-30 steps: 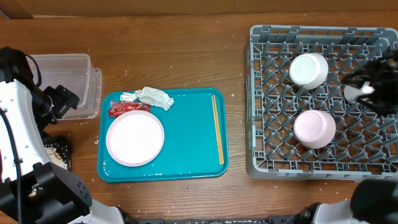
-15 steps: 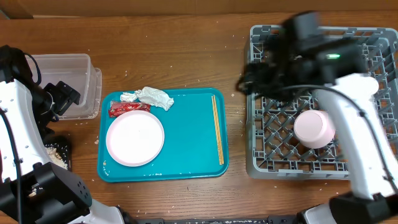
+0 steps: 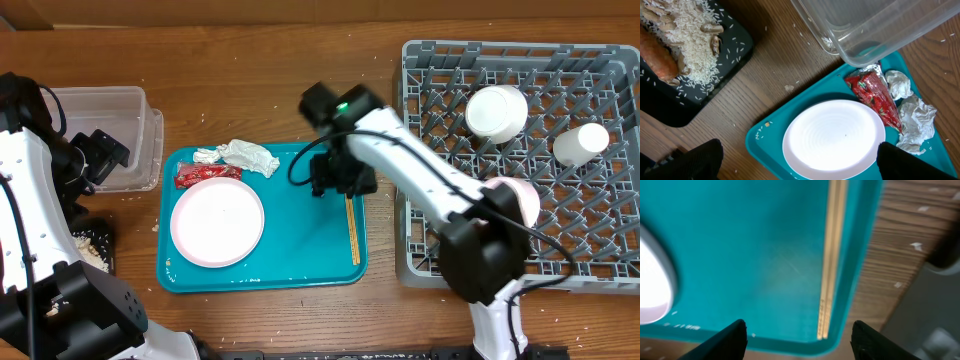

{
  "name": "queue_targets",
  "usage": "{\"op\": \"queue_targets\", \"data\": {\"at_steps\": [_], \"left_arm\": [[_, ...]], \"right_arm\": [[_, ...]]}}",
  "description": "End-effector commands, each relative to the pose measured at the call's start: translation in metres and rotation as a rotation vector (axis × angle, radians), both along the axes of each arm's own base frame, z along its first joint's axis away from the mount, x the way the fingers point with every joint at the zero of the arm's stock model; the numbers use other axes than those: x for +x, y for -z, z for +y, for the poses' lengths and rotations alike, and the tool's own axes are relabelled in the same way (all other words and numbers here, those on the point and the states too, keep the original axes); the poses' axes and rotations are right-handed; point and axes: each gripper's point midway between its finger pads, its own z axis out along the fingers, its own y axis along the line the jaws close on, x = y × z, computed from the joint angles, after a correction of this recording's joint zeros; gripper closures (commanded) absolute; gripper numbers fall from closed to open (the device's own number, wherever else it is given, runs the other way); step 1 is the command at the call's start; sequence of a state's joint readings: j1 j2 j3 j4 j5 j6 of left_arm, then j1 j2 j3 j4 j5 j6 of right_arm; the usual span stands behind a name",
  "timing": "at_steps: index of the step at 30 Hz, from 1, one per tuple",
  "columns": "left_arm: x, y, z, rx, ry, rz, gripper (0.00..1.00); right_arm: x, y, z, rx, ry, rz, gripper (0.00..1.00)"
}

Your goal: Sort waste into correct bins and load items into the dishwasher

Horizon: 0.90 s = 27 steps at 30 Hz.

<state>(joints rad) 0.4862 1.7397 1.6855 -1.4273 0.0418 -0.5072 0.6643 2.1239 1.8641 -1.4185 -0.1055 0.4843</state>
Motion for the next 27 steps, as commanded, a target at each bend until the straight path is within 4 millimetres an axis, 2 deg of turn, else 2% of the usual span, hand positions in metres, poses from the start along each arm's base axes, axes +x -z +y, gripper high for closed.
{"op": "queue_targets", "data": {"at_steps": [1, 7, 19, 27], "left_arm": [[0.000, 0.002, -0.001, -0.008, -0.010, 0.006, 0.00], [-0.001, 0.002, -0.002, -0.010, -0.010, 0.011, 0.00], [-0.002, 0.002, -0.002, -0.004, 0.038, 0.015, 0.00], [-0.002, 0.003, -0.002, -0.005, 0.038, 0.015, 0.00]], "right_arm": [[0.000, 0.019, 0.005, -0.067, -0.029, -0.022, 0.30], [0.006, 0.044, 0.007, -0.100, -0.034, -0.021, 0.29], [0.017, 0.053, 0.015, -0.074, -0.039, -0.052, 0.29], [0.027, 0.065, 0.013, -0.103, -0.040, -0.082, 0.28]]}}
